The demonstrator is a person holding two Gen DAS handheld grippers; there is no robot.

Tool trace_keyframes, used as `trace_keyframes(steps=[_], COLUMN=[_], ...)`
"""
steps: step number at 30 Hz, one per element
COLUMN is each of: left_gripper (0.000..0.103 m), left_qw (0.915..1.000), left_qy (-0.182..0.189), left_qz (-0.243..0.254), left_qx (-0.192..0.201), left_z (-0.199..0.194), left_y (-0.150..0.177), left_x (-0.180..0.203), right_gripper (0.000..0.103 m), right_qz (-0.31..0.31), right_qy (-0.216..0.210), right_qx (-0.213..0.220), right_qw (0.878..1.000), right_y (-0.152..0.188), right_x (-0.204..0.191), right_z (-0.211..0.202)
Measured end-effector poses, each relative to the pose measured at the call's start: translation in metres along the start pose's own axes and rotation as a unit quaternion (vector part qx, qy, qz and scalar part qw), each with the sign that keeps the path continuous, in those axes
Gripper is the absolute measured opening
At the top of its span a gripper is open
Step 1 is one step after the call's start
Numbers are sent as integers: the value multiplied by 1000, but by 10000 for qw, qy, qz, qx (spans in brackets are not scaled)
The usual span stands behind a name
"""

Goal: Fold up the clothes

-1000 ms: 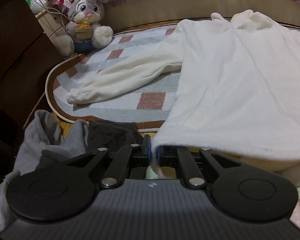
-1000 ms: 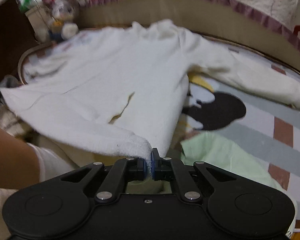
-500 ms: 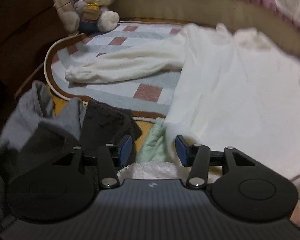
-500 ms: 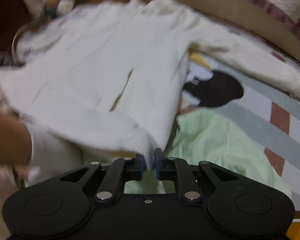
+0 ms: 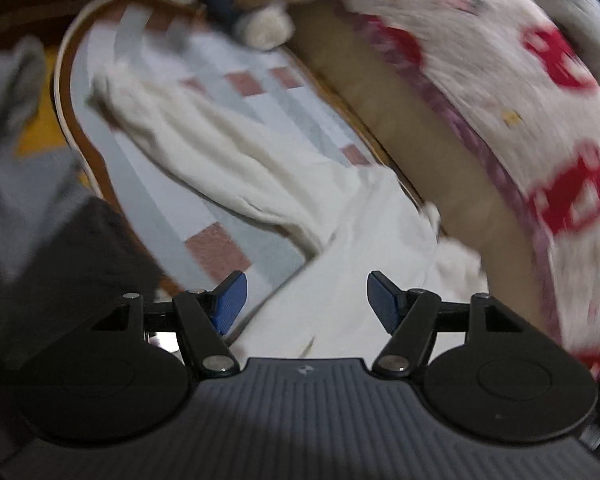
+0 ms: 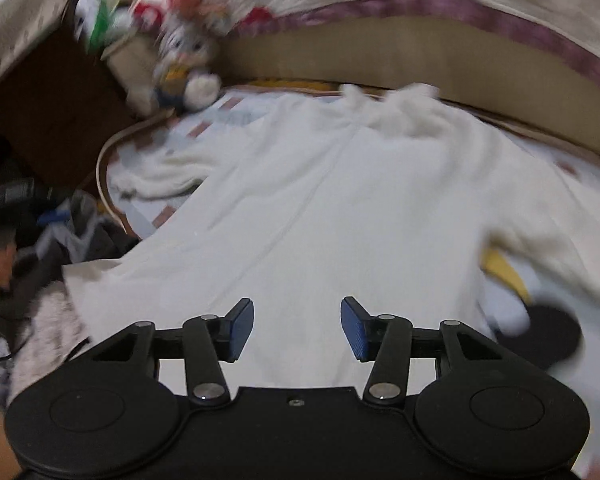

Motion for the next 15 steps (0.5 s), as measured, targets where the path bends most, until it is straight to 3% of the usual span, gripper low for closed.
trace_keyframes(steps=[4,9,12,15], left_gripper=[66,66,66,66], left_qw=[9934,9795,9749,9737], left_qy=[-371,-1101,-1377,-1222], left_qz=[-1086,-1682,-1741,-1902], left_qx=[32,164,187,289], left_z=[59,123,152,163], left_y=[-33,-48,-46,-42], left_x=[-20,-51,-74,-89], right_gripper=[54,54,54,54], right_qz=[-951,-1943,-1958,-1543], right_qy=[193,701,868,717], right_qx=[-295,-418,-379,-298], right_qw=[9948,9775,9761,9850], right_y=[-82,-157,-171,-158], right_x=[-35,-55,-49,-36], right_z=[60,127,166,195])
Point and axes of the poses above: each gripper's, at about its wrist camera, not at the fingertips, and z roughly the way its jaws point, x to its right, y to its underside, the point moved 6 cm from there along z, roughly the way its jaws point, and after that the axes turned 3 degrees about -y, right-handed, at the moved point
